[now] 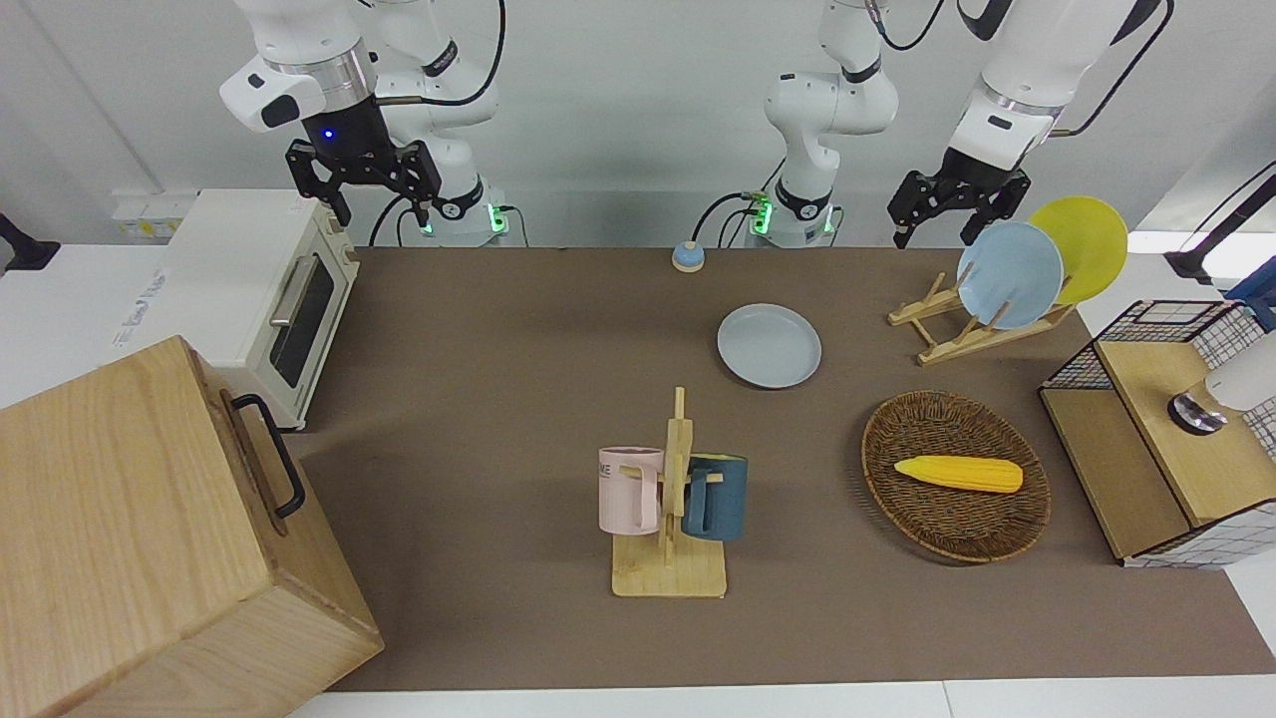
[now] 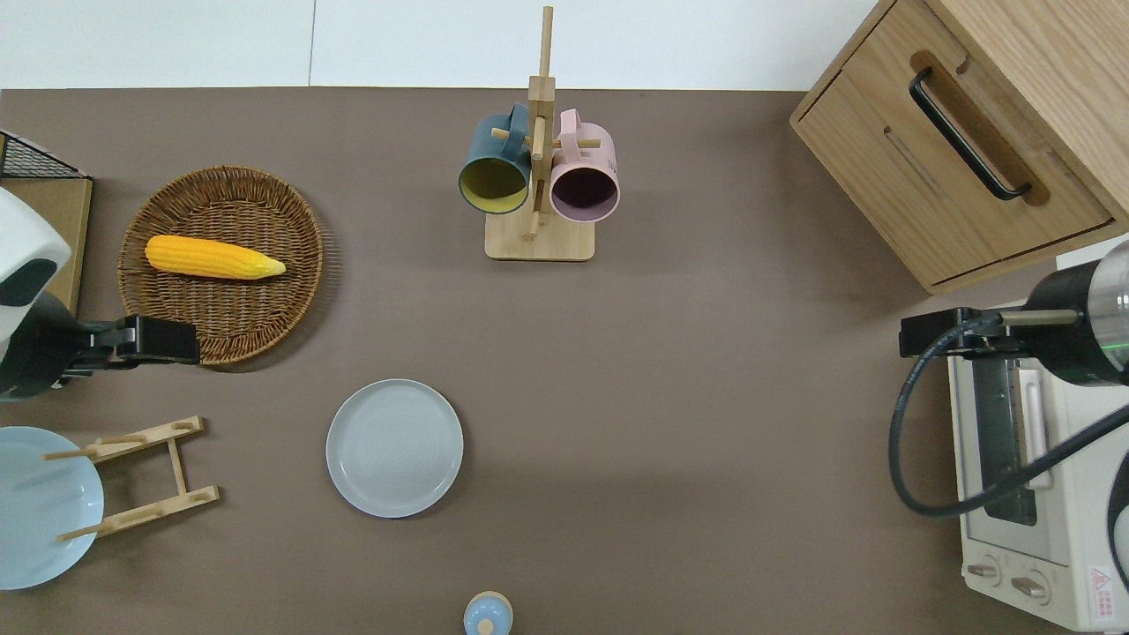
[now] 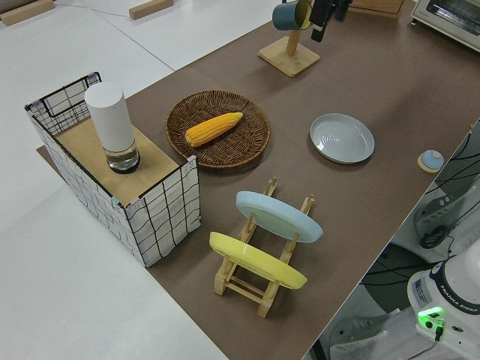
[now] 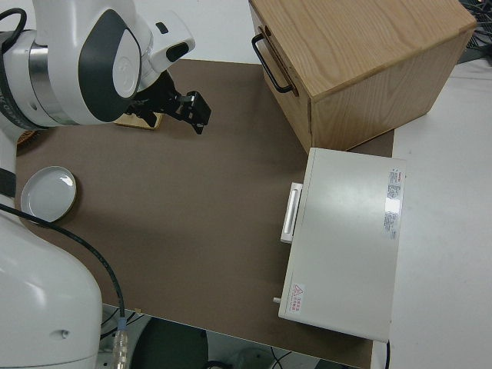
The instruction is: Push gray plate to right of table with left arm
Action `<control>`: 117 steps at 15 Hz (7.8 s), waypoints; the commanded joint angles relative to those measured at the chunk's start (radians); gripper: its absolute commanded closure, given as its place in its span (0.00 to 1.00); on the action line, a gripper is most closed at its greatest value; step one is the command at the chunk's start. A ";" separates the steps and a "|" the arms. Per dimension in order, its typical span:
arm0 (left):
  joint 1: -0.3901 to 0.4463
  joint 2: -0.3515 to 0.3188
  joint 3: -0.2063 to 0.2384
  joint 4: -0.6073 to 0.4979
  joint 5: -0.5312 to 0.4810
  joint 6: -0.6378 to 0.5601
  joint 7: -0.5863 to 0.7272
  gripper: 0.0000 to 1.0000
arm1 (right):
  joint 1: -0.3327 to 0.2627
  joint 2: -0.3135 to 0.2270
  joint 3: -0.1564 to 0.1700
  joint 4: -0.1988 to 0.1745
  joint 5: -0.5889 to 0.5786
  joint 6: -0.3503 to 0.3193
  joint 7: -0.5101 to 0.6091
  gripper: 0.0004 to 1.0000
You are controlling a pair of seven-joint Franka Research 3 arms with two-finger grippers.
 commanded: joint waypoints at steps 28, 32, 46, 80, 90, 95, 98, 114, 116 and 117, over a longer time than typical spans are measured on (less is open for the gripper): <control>0.074 -0.047 -0.090 -0.853 -0.166 0.679 0.100 0.03 | 0.006 0.006 -0.005 0.010 0.000 -0.011 -0.002 0.00; 0.074 -0.033 -0.111 -0.896 -0.167 0.768 0.091 0.08 | 0.006 0.006 -0.005 0.010 0.000 -0.011 -0.002 0.00; 0.074 -0.024 -0.134 -0.910 -0.167 0.819 0.008 0.99 | 0.006 0.006 -0.005 0.010 0.000 -0.011 -0.002 0.00; -0.266 0.157 -0.303 -0.778 -0.319 0.989 -0.353 1.00 | 0.006 0.006 -0.005 0.010 0.000 -0.011 -0.002 0.00; -0.507 0.266 -0.184 -0.635 -0.321 1.028 -0.509 1.00 | 0.006 0.006 -0.005 0.010 0.000 -0.011 -0.002 0.00; -0.558 0.297 -0.168 -0.582 -0.357 1.028 -0.510 1.00 | 0.006 0.006 -0.005 0.010 0.000 -0.011 -0.002 0.00; -0.564 0.310 -0.168 -0.559 -0.377 1.028 -0.509 1.00 | 0.006 0.006 -0.005 0.010 0.000 -0.011 -0.002 0.00; -0.553 0.304 -0.173 -0.539 -0.425 1.009 -0.510 0.04 | 0.006 0.006 -0.005 0.010 0.000 -0.011 -0.002 0.00; -0.548 0.285 -0.174 -0.539 -0.425 0.980 -0.509 0.01 | 0.006 0.006 -0.005 0.010 0.000 -0.011 -0.002 0.00; -0.541 0.271 -0.171 -0.540 -0.425 0.959 -0.501 0.01 | 0.006 0.006 -0.005 0.010 0.000 -0.011 -0.002 0.00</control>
